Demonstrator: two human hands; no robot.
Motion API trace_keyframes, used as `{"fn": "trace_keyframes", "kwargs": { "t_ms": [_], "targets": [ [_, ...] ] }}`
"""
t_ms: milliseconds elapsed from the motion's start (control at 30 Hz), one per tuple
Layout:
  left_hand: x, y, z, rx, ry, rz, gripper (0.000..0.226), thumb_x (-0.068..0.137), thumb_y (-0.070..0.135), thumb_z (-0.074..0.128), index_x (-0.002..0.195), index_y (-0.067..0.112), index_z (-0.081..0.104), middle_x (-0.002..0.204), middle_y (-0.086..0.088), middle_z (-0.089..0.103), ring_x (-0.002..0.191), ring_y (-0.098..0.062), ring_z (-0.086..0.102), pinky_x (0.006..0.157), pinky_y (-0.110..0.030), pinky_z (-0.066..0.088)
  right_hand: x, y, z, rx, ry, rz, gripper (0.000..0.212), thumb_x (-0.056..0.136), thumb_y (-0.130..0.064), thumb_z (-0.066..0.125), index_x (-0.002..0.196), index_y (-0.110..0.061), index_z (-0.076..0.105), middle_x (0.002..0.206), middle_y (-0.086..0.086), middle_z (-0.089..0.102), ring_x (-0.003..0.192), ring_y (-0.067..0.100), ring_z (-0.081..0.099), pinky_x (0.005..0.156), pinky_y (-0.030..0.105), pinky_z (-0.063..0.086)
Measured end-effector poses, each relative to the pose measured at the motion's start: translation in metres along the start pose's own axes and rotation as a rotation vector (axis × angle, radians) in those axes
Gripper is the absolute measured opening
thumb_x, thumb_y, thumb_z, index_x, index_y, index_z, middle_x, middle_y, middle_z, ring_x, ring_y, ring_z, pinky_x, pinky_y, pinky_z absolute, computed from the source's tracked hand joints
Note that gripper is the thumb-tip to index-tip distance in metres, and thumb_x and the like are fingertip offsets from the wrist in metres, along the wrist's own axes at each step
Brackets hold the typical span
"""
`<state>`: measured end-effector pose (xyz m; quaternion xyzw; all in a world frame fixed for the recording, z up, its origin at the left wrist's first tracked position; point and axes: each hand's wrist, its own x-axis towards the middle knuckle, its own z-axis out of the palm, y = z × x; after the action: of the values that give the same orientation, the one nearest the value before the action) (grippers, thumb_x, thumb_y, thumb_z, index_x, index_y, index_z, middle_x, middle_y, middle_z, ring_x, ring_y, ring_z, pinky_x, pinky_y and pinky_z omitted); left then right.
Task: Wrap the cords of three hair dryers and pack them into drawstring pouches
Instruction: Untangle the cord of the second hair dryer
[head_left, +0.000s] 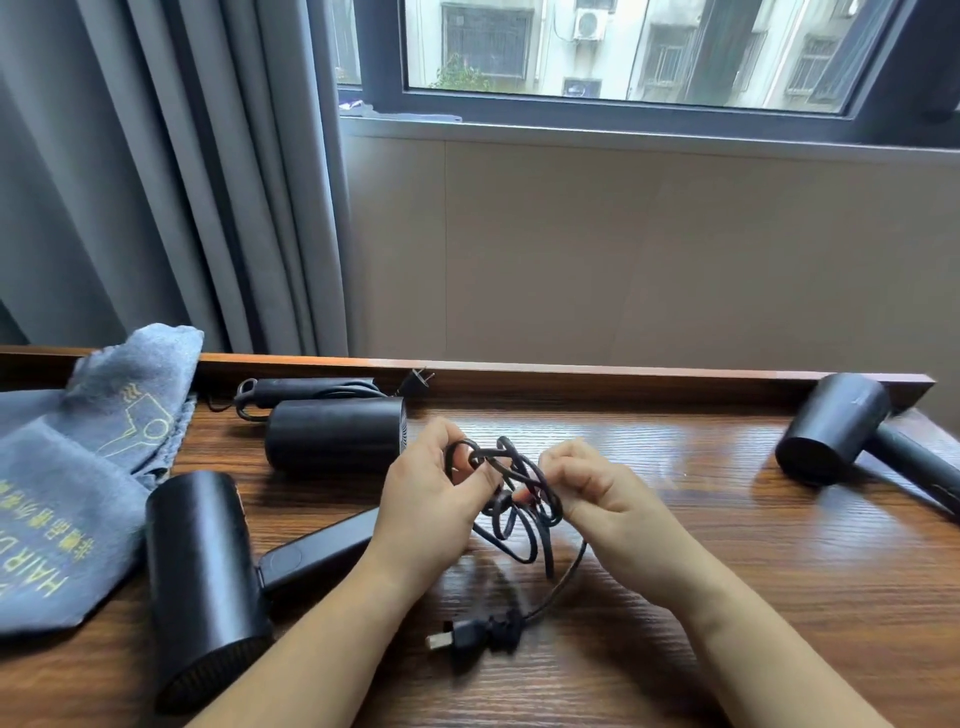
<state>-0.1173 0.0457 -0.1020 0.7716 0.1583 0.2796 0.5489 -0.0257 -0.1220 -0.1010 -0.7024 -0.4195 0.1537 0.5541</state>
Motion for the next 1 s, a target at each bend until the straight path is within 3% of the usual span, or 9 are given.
{"fn": "trace_keyframes", "kwargs": {
  "t_ms": [133,267,400,467,567,700,800,900,1000],
  "targets": [
    [0.000,-0.003,0.002,-0.002,0.011,-0.019,0.023,0.082,0.013,0.074,0.076,0.011,0.052,0.059,0.010,0.046,0.058,-0.011,0.049,0.067,-0.053,0.057,0.002,0.002,0.004,0.173,0.035,0.072,0.040,0.097,-0.003,0.057,0.129,-0.027,0.060,0.091,0.001,0.070,0.088,0.019,0.065,0.085,0.028,0.050],
    [-0.001,0.001,0.003,0.040,0.094,-0.004,0.020,0.085,0.011,0.072,0.079,0.010,0.053,0.061,0.004,0.048,0.057,-0.012,0.051,0.065,-0.043,0.055,0.003,0.003,0.001,0.193,0.073,0.055,0.039,0.099,-0.006,0.053,0.133,-0.025,0.058,0.116,0.008,0.070,0.110,0.025,0.065,0.095,0.032,0.052],
    [0.007,-0.002,-0.004,-0.028,0.285,-0.038,0.020,0.089,0.026,0.071,0.083,0.015,0.055,0.075,-0.016,0.063,0.072,-0.027,0.067,0.073,-0.049,0.055,0.004,-0.001,-0.005,0.473,0.186,0.191,0.064,0.080,-0.049,0.074,0.137,-0.032,0.052,0.127,0.000,0.064,0.117,0.018,0.064,0.095,0.040,0.054],
    [0.008,-0.002,-0.006,-0.080,0.331,-0.064,0.021,0.090,0.029,0.070,0.087,0.014,0.055,0.080,-0.018,0.067,0.075,-0.027,0.069,0.076,-0.051,0.055,0.002,-0.003,-0.006,0.395,0.062,0.327,0.065,0.079,-0.046,0.077,0.134,-0.023,0.053,0.118,0.003,0.070,0.111,0.019,0.068,0.093,0.040,0.055],
    [0.008,0.002,-0.004,-0.164,0.354,-0.077,0.018,0.092,0.020,0.068,0.091,0.008,0.054,0.082,-0.021,0.068,0.071,-0.021,0.071,0.074,-0.044,0.058,0.001,-0.008,0.001,0.349,-0.113,0.411,0.017,0.094,-0.010,0.065,0.110,-0.006,0.059,0.094,0.014,0.074,0.080,0.026,0.070,0.072,0.027,0.054],
    [0.010,0.001,-0.004,-0.180,0.335,-0.095,0.015,0.092,0.020,0.068,0.093,0.009,0.057,0.079,-0.016,0.068,0.067,-0.018,0.067,0.072,-0.045,0.057,0.007,0.001,-0.013,0.178,0.274,0.271,0.009,0.098,-0.010,0.057,0.095,-0.013,0.065,0.072,0.003,0.069,0.066,0.018,0.059,0.064,0.025,0.047],
    [0.007,0.000,-0.003,-0.140,0.216,-0.072,0.011,0.092,0.022,0.068,0.092,0.016,0.059,0.078,-0.016,0.067,0.072,-0.032,0.066,0.075,-0.051,0.057,0.007,0.014,-0.031,-0.201,0.556,0.086,0.017,0.097,-0.019,0.061,0.094,-0.032,0.072,0.086,-0.008,0.072,0.084,0.006,0.062,0.082,0.028,0.048],
    [0.000,0.000,-0.001,0.018,0.073,0.008,0.014,0.090,0.022,0.069,0.085,0.022,0.056,0.072,-0.010,0.063,0.065,-0.021,0.060,0.063,-0.028,0.052,0.009,0.021,-0.031,-0.528,0.609,-0.085,0.021,0.097,-0.026,0.058,0.099,-0.042,0.071,0.098,-0.015,0.062,0.103,0.014,0.053,0.093,0.037,0.044],
    [-0.006,0.000,0.003,0.174,-0.053,0.083,0.018,0.088,0.024,0.070,0.083,0.024,0.052,0.068,-0.004,0.058,0.062,-0.017,0.054,0.060,-0.030,0.045,0.010,0.022,-0.030,-0.589,0.564,-0.194,0.024,0.096,-0.023,0.053,0.100,-0.030,0.075,0.098,-0.011,0.058,0.102,0.018,0.054,0.093,0.042,0.045]
  ]
}}
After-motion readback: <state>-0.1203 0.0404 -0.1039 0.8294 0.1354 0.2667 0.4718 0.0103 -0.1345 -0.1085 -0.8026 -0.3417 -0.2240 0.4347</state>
